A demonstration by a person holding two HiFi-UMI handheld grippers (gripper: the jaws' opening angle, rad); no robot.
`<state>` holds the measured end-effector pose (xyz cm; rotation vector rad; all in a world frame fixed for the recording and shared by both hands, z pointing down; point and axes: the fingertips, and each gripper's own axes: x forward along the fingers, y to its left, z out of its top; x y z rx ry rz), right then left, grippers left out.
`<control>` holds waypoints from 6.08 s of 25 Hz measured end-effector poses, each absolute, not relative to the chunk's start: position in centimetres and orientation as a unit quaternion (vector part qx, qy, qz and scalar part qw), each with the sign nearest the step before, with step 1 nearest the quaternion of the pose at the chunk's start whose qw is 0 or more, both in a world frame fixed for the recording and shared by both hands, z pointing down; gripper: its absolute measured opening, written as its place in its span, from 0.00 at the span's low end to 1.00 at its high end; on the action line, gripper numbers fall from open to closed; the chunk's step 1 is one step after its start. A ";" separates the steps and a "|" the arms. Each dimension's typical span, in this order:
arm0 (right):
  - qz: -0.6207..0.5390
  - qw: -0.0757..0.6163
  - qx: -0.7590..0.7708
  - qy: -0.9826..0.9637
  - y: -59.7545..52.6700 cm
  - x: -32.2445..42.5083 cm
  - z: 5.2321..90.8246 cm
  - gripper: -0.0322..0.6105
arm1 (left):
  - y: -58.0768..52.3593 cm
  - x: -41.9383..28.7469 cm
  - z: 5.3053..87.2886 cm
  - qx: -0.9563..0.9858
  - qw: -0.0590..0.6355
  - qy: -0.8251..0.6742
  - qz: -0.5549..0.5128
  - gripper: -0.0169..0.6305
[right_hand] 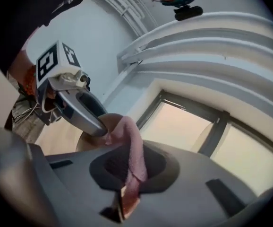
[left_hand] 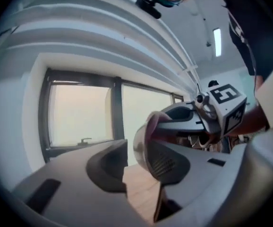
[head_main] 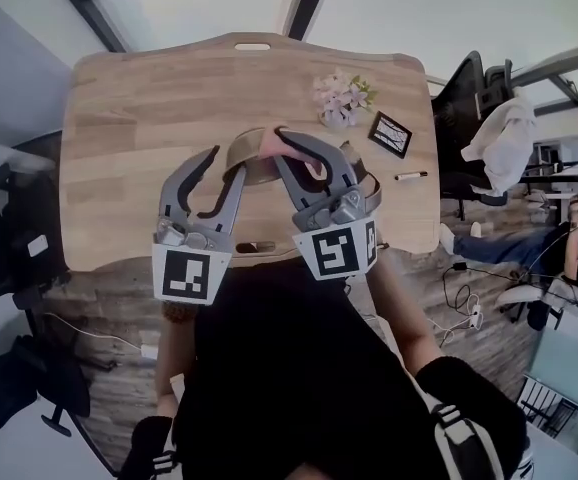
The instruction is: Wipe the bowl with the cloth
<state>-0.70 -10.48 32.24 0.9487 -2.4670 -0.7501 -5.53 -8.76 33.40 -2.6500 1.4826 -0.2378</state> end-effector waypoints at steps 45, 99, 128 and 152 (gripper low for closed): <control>-0.265 0.134 0.400 -0.867 -10.2 -1.1 29.3 0.08 | -9.3 -7.3 29.7 -0.839 -0.051 0.537 0.073 0.07; -0.190 0.056 0.429 -0.882 -10.6 0.2 28.8 0.10 | -10.6 -7.4 34.2 -0.732 -0.390 0.386 0.404 0.16; -0.129 0.043 0.443 -0.886 -11.4 1.7 30.1 0.09 | -11.6 -3.9 36.7 -0.822 -0.347 0.411 0.185 0.08; -0.088 0.158 0.358 -0.916 -7.3 2.2 38.6 0.08 | -13.6 -14.5 49.5 -0.691 -0.477 0.511 0.184 0.07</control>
